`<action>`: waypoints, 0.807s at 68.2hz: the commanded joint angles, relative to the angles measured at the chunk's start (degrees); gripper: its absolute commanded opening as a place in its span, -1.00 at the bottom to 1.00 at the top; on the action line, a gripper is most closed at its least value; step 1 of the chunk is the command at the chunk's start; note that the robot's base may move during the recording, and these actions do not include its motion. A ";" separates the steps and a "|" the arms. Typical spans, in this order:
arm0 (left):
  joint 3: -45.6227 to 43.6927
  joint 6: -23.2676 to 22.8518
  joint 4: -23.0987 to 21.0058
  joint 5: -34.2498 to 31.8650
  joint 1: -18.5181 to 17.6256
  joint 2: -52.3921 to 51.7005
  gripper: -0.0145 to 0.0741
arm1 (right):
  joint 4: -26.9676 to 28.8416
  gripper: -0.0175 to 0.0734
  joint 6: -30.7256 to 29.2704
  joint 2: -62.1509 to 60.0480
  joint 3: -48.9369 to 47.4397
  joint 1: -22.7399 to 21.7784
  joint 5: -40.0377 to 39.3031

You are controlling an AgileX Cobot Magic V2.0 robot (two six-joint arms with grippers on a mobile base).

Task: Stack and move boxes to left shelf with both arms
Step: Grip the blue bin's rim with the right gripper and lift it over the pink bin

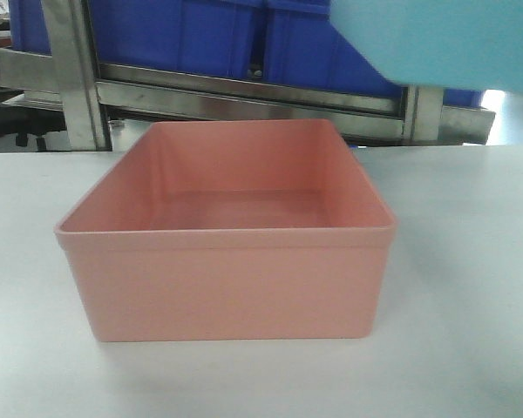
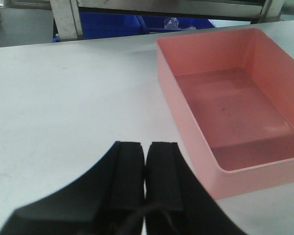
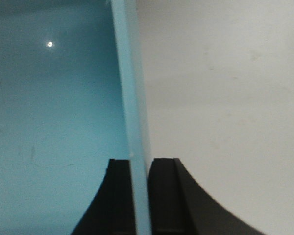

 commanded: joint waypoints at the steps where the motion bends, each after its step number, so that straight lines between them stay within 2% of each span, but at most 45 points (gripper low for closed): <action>1: -1.50 -0.33 0.82 -4.75 -0.43 0.07 -0.69 | 3.45 -0.54 6.42 -4.74 -1.85 4.87 -2.40; 14: -1.50 -0.33 0.82 -4.75 -0.43 0.07 -0.69 | -9.89 -0.53 20.15 -5.60 -1.80 16.49 2.45; 25: -1.50 -0.33 0.82 -4.75 -0.43 0.07 -0.69 | -22.21 -0.53 32.62 -5.60 -1.80 27.24 3.15; 34: -1.50 -0.33 0.82 -5.90 -0.43 0.07 -0.69 | -29.88 -0.53 42.43 -5.60 -1.80 35.23 2.52; 44: -1.50 -0.33 0.82 -7.87 -0.43 0.07 -0.69 | -35.31 -0.53 50.95 -5.04 -1.68 40.32 -0.11; 55: -1.50 -0.33 0.82 -9.06 -0.43 0.07 -0.69 | -36.98 -0.53 53.01 -3.28 -1.68 42.27 -1.39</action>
